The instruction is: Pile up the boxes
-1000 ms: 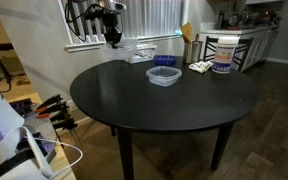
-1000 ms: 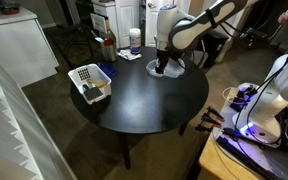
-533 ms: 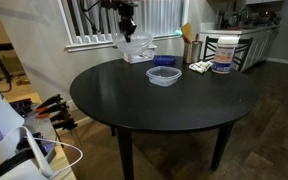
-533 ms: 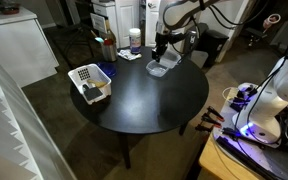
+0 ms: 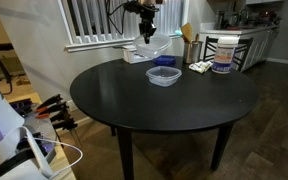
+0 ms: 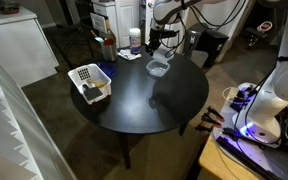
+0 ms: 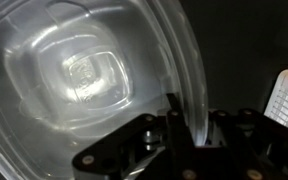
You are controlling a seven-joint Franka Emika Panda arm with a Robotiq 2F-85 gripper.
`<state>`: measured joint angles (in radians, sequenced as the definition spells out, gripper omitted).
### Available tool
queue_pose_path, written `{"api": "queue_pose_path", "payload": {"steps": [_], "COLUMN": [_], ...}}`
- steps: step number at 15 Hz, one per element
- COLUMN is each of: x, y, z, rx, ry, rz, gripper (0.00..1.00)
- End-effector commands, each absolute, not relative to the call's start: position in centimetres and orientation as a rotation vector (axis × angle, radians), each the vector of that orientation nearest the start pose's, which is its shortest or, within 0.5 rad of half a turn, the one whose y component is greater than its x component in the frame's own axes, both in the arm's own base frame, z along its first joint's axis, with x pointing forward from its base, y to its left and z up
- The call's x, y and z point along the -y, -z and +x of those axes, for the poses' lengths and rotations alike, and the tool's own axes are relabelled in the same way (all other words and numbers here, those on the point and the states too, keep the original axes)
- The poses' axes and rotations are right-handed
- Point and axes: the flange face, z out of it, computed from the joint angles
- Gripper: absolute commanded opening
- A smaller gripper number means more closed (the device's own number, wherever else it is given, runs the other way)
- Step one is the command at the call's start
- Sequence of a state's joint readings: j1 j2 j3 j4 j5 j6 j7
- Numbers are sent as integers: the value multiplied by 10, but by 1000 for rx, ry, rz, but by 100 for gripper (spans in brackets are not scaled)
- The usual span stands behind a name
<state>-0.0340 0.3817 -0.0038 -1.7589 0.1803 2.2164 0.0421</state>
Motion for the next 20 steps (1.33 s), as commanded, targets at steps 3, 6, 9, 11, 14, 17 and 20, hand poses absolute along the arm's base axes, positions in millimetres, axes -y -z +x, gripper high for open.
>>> {"api": "queue_pose_path", "payload": {"steps": [3,6,9,11,14,17,20], "x": [34,41,51,58,63,60,51], "y": [-323,-301,-276,-265,-256,-257,-261], "z": [690,694,691,688,685,684,683], "rx": [-431,-495,-576,-610,-611,-567,-514], "ry": [68,46,5,-18,-28,-19,-6], "rz": [-2950,-2950,-2966,-2972,-2993,-3031,-3067], "gripper": [1,1,1,1,1,1,1]}}
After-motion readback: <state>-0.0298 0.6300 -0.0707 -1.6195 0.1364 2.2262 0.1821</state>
